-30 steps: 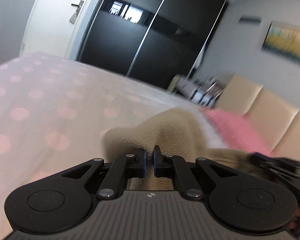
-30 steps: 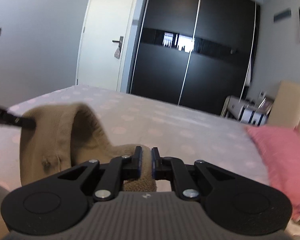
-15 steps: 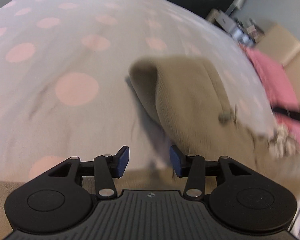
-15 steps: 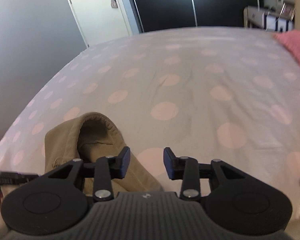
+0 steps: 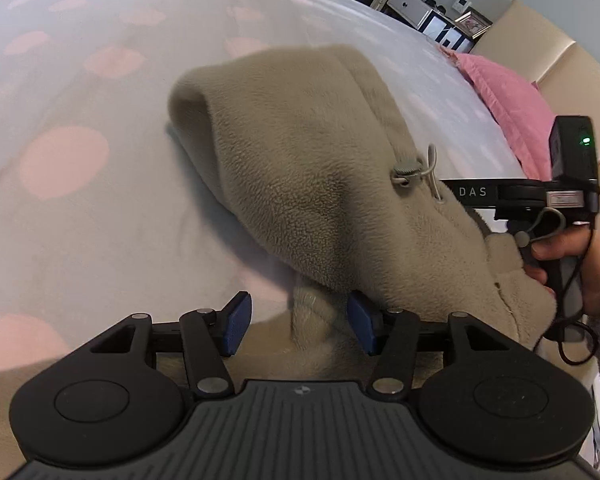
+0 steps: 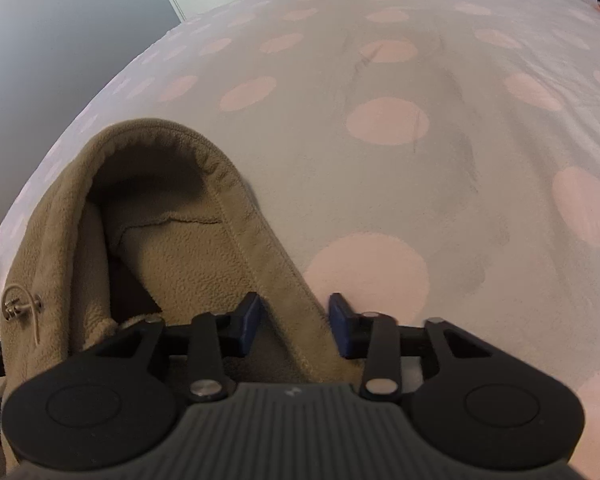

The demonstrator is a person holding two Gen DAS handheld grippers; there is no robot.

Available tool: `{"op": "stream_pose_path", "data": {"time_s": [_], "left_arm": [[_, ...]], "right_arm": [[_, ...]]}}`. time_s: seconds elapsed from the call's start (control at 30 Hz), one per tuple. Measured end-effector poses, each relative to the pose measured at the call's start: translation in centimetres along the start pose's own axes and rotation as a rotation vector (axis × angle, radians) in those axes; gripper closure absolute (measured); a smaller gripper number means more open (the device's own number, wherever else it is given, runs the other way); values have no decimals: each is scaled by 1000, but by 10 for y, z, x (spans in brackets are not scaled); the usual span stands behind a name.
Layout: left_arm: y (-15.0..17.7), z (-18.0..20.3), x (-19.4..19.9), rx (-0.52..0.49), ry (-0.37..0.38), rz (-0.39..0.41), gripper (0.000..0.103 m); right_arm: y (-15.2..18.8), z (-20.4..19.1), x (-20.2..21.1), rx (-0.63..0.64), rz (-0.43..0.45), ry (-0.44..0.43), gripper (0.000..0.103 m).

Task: Fold clothes
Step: 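Lay the hood flat above the collar and open both grippers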

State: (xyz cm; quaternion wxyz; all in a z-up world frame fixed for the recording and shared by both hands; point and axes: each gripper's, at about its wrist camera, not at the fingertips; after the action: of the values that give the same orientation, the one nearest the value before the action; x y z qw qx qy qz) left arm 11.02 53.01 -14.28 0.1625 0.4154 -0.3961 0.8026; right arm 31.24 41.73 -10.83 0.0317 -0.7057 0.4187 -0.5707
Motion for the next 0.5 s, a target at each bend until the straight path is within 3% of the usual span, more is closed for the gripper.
{"op": "stream_pose_path", "data": {"time_s": [0.07, 0.1, 0.2, 0.33, 0.43, 0.5], "left_arm": [[1, 2, -4, 2, 6, -6, 61], [0, 3, -4, -7, 6, -4, 74], [-2, 6, -3, -18, -22, -9, 84], [-3, 10, 7, -39, -55, 14, 88], [-7, 1, 22, 6, -61, 64, 90], [-10, -6, 31, 38, -50, 86, 92]], "right_arm": [[4, -6, -2, 21, 3, 1, 88], [4, -10, 3, 48, 20, 23, 89], [-1, -21, 34, 115, 141, 153, 92], [-16, -26, 89, 163, 370, 396, 93], [-23, -20, 129, 157, 530, 581, 94], [-24, -11, 138, 134, 532, 613, 94]]}}
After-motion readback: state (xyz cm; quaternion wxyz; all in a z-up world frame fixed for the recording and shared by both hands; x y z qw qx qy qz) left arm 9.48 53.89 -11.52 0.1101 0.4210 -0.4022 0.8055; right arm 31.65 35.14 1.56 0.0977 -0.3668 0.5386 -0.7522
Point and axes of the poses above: each gripper's, at about its wrist camera, not at the fingertips, and x roughly against the way its jaws point, z to its right, y to its underside, and after that the axes turned 4 degrees about -x, right-handed
